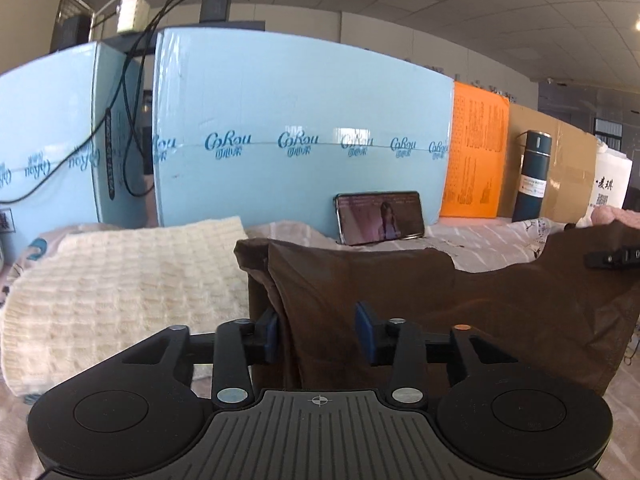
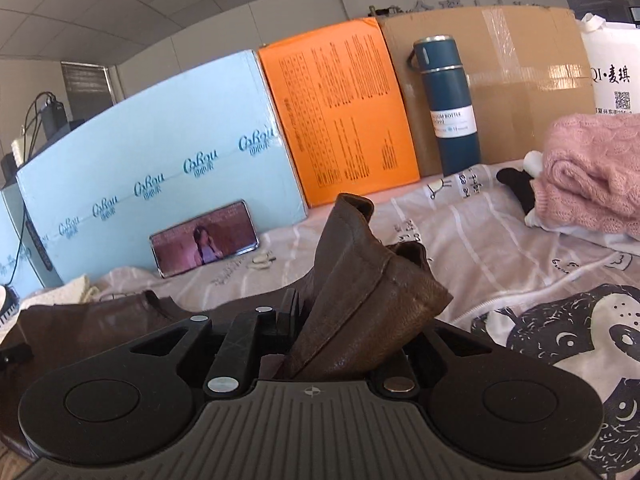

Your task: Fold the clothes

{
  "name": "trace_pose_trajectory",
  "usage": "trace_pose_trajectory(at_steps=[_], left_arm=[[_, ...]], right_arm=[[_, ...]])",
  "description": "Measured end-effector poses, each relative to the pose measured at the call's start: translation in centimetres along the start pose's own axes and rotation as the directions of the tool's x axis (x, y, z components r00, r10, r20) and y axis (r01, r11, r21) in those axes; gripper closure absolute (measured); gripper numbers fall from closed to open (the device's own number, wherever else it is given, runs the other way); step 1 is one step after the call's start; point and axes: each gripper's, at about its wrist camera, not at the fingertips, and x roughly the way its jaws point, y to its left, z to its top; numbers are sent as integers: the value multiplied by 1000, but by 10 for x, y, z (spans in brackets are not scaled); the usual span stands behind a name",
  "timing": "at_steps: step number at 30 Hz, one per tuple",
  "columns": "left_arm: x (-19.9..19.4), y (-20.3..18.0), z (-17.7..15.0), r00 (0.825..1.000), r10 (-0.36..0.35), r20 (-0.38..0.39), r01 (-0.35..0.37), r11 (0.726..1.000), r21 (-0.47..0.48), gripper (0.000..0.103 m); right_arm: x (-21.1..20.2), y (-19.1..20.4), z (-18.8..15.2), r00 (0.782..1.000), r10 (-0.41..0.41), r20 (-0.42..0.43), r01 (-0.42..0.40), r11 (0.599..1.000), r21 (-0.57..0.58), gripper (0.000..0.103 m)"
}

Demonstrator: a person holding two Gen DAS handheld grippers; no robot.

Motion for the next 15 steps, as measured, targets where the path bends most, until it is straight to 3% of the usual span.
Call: trace_pose_trajectory(at_steps=[1,4,7,10,12,15], left_arm=[[3,4,3,1000,-3,0,3,1000,-14,47],[11,14,11,1000,-11,3,11,999,-52,27],[25,24,25,996,-87,-20,85,994,-70,25],[39,31,38,986,-164,-37,161,984,-71,20],[43,33,42,976,-217,-27,215,975,-61,20],[42,35,44,952,-307,-2,306,948,-84,20]], right_arm=[[2,-5,-1,1000,3,-19,-3,1000,-10,70],[1,-20,-1,1000,-6,-27,5,999,-34,41],[-7,-37,11,1000,-10,14,11,998,-66,16],[-11,-53,27,997,70,13,-67,989,-132,13],[-4,-58,36,988,143,-59,-150,974,-168,8],[14,-55,40,974,174,-146,-202,957,-206,8]])
